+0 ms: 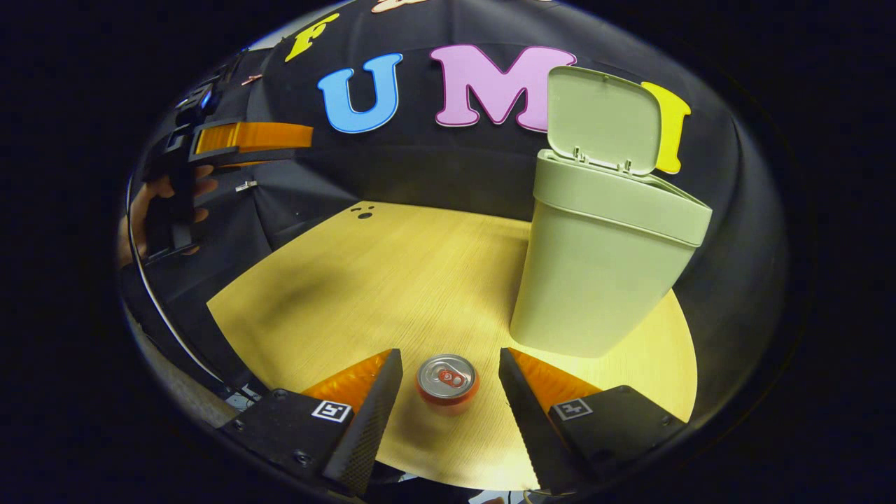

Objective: Press the lid of the desktop garbage bin to open it, pick up the crumpled paper on the desktop and throw it into the bin, then pick up the pop can on the desktop and drop it into the bin, and finally close the garbage bin lid.

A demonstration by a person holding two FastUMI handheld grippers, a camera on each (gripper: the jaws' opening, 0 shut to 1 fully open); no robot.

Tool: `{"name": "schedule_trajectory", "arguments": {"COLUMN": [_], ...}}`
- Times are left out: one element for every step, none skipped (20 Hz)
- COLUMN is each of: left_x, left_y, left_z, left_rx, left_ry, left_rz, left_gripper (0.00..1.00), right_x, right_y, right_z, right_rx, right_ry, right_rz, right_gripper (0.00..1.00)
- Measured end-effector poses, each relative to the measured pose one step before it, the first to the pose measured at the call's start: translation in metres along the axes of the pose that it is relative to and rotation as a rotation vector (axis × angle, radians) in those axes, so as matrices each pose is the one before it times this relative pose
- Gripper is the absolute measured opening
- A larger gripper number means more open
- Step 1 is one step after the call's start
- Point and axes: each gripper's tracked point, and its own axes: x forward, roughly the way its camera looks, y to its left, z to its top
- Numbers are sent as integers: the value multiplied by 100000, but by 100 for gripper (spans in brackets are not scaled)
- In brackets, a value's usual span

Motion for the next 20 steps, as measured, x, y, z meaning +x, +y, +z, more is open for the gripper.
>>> {"name": "schedule_trajectory", "arguments": {"left_x": [-545, -443, -400, -346, -326, -258, -109, -102, -31, 15, 65, 20, 0, 77, 78, 107, 75, 79, 68, 124], "left_y": [626, 551, 557, 549, 514, 477, 379, 390, 262, 196, 200, 143, 123, -18, 67, 8, 59, 10, -36, -60], "left_z": [-409, -285, -394, -282, -314, -193, -278, -142, -137, -20, -18, 33, -14, 4, -40, -7, 16, 85, 3, 62], "left_rx": [412, 262, 177, 48, -12, -156, -204, -168, -52, 38, 146, 65, -77, -161, -33, 119, 215, 228, 138, 92], "left_ry": [593, 601, 678, 646, 518, 464, 525, 333, 214, 122, 33, 41, 1, 112, 134, 159, 174, -11, 7, 82], "left_rz": [792, 643, 691, 738, 709, 785, 465, 506, 299, 238, 152, 154, -22, -122, -134, -163, -152, -79, -207, -176], "left_gripper": [90, 89, 90, 90, 90, 90, 90, 90, 90, 90, 90, 90, 90, 90, 90, 90, 90, 90, 90, 90], "right_x": [354, 286, 317, 344, 323, 247, 303, 131, 281, 181, 258, 269, 190, 246, 241, 175, 306, 262, 279, 264], "right_y": [156, 133, 107, 45, 83, 80, 13, 59, -28, -7, -74, -136, -12, -76, -36, 123, -48, -25, -126, -76], "right_z": [-340, -350, -382, -430, -324, -373, -256, -282, -289, -201, -163, -208, -125, -219, -133, -167, -190, -311, -461, -365], "right_rx": [-105, -252, -428, -547, -438, -352, -367, -310, -302, -301, -213, -63, 24, 65, 212, -14, -512, -616, -311, -167], "right_ry": [1004, 988, 1151, 1443, 1132, 957, 800, 991, 912, 673, 649, 579, 680, 629, 650, 649, 723, 1148, 1929, 2005], "right_rz": [235, 20, -44, -364, -217, -46, -206, -106, -119, -146, -226, -193, -138, -117, 139, 59, -397, -274, -30, 105], "right_gripper": [88, 88, 88, 88, 88, 88, 88, 84, 88, 88, 88, 88, 88, 88, 89, 89, 89, 89, 88, 88]}}
